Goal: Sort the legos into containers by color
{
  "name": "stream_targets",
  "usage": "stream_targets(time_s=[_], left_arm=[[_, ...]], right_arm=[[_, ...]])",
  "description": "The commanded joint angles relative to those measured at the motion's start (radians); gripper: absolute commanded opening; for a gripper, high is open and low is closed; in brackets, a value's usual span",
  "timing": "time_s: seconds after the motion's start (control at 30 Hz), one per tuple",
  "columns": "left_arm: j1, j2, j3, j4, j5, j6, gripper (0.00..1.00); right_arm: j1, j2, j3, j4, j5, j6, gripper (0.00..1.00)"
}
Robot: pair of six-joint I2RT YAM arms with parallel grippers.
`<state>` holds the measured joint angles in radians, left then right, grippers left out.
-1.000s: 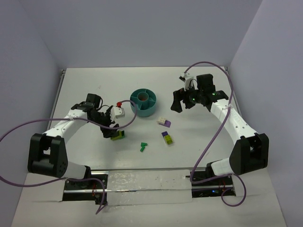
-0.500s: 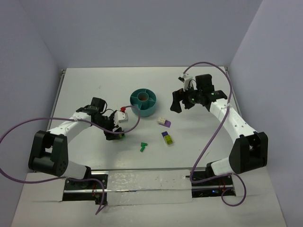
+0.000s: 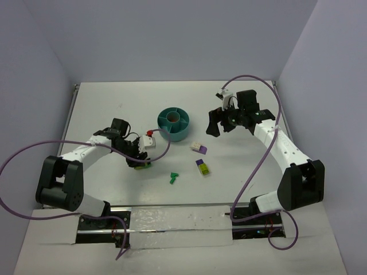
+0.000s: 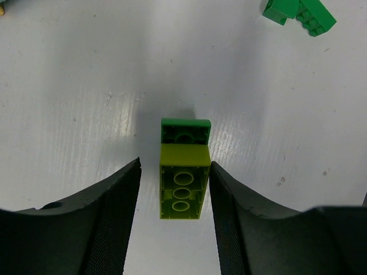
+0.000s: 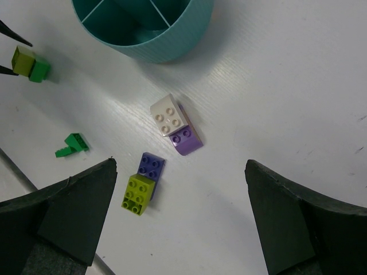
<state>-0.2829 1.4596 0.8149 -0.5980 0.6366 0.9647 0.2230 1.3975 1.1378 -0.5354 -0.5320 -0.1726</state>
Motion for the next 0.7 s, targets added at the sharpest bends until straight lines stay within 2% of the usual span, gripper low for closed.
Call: stream_targets(time_s=[0.0, 0.07, 0.2, 0.4, 0.53, 0.67], left_arm=[[-0.009, 0.008, -0.001, 0.001, 0.003, 0.048, 0.51], [-0.009, 0.01, 0.004, -0.005, 0.003, 0.047, 0.46], [-0.008, 0.009, 0.028, -0.02, 0.024, 0.023, 0.29], [-0.007, -0.031, 0.123, -0.082, 0.155, -0.105, 0.07], [-0.007, -0.071, 0.211, -0.109, 0.259, -0.202, 0.01], [-0.007, -0.087, 0.302, -0.117, 0.44, -0.345, 0.0]], right_arm=[[0.012, -0.003, 0.03, 0.023, -0.012, 0.003, 1.0], [0.016, -0.005, 0.03, 0.025, -0.025, 0.007, 1.0], [0.026, -0.014, 0.027, 0.043, -0.063, 0.02, 1.0], [0.05, -0.038, 0.031, 0.087, -0.189, 0.042, 1.0], [0.092, -0.035, 0.06, 0.089, -0.276, 0.035, 1.0], [0.185, -0.031, 0.089, 0.116, -0.384, 0.044, 1.0]])
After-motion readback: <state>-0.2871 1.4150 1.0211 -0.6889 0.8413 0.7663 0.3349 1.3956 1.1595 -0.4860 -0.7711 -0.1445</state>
